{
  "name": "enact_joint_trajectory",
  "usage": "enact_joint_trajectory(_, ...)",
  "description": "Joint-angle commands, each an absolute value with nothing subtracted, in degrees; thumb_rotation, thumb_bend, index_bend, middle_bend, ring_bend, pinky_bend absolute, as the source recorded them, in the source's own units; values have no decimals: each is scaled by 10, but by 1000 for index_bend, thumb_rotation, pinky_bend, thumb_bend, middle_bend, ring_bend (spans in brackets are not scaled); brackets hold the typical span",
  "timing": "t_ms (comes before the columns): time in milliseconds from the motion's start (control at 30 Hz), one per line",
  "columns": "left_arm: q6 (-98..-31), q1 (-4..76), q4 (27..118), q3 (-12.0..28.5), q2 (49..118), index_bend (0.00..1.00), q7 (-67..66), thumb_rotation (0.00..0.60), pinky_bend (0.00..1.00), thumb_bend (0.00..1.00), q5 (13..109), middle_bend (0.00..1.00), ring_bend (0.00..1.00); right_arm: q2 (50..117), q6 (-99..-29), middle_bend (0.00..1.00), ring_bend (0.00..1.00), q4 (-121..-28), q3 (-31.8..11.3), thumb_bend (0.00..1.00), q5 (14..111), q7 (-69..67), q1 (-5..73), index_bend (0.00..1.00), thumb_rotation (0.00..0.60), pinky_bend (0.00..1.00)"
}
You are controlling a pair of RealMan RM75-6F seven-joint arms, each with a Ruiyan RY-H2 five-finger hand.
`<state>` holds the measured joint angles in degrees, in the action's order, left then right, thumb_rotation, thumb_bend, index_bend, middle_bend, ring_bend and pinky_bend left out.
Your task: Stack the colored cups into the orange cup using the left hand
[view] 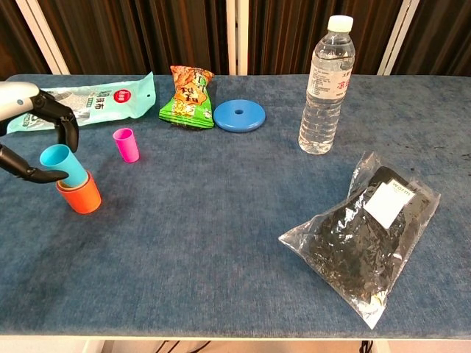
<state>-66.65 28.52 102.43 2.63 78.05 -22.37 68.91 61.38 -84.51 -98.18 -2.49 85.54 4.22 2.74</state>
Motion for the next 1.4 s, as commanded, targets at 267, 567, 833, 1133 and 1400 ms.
enact_joint_trajectory(267, -656, 287, 1015, 28, 787, 460, -243, 600, 75, 254, 669, 475, 188, 613, -843, 0, 0, -981, -24, 237, 854, 42, 27, 0, 600, 0)
enact_joint_trajectory(567, -657, 289, 1029, 43, 781, 163, -238, 600, 38, 221, 654, 238, 74, 611, -845, 0, 0, -980, -23, 237, 857, 34, 26, 0, 600, 0)
enact_joint_trajectory(833, -633, 330, 982, 86, 815, 197, -252, 600, 39, 220, 622, 248, 74, 610, -845, 0, 0, -985, -23, 237, 859, 40, 27, 0, 600, 0)
enact_joint_trajectory(1133, -579, 387, 888, 117, 880, 232, -271, 600, 42, 220, 564, 255, 73, 607, -847, 0, 0, -989, -25, 237, 854, 41, 24, 0, 600, 0)
enact_joint_trajectory(1400, -563, 411, 847, 116, 898, 261, -301, 600, 42, 221, 523, 260, 60, 606, -840, 0, 0, -983, -26, 237, 848, 33, 26, 0, 600, 0)
